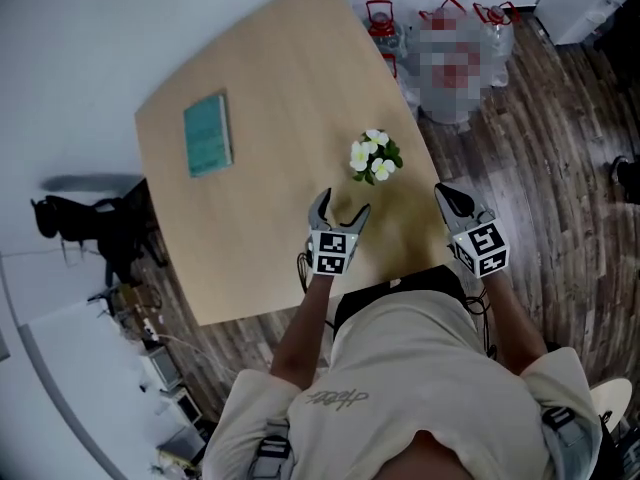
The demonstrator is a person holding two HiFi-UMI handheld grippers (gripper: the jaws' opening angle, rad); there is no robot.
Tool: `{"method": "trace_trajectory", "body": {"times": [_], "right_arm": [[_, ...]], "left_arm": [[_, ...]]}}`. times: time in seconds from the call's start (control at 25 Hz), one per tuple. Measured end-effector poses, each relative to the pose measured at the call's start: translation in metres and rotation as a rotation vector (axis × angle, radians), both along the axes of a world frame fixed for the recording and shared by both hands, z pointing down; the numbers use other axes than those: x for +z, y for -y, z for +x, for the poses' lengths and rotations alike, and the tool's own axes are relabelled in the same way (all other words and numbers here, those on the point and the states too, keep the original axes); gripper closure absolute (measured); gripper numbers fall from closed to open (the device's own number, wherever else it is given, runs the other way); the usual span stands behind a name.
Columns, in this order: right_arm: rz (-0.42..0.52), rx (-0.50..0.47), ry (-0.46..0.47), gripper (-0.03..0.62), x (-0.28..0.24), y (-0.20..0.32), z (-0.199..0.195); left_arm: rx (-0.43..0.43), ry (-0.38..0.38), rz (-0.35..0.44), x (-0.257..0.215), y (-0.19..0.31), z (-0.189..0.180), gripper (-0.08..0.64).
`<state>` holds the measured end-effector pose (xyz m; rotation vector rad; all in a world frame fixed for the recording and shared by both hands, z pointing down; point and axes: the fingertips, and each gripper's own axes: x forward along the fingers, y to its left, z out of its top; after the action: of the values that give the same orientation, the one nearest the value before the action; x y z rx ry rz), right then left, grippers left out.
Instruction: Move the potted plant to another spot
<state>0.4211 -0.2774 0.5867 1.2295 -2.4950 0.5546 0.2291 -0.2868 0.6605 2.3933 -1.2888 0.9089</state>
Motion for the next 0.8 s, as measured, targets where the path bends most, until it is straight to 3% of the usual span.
{"method": "trace_trajectory", "body": {"times": [0.24, 0.56, 0.8], "right_arm": [[0.056, -0.01, 0.025, 0.589, -0.03, 0.0, -0.022], [0.118, -0.021, 0.026, 0.589, -0.06, -0.01, -0.055], [0.15, -0.042, 0.005, 0.589, -0.076, -0.026, -0.081]], "left_arm": [[-0.106, -0.095, 0.017, -0.034, -0.007, -0.018, 0.188], [-0.133, -0.181, 0.087, -0.088, -0.029, -0.048, 0.277], [-0.191, -0.275, 0.237, -0.136, -0.054, -0.081, 0.448]]}}
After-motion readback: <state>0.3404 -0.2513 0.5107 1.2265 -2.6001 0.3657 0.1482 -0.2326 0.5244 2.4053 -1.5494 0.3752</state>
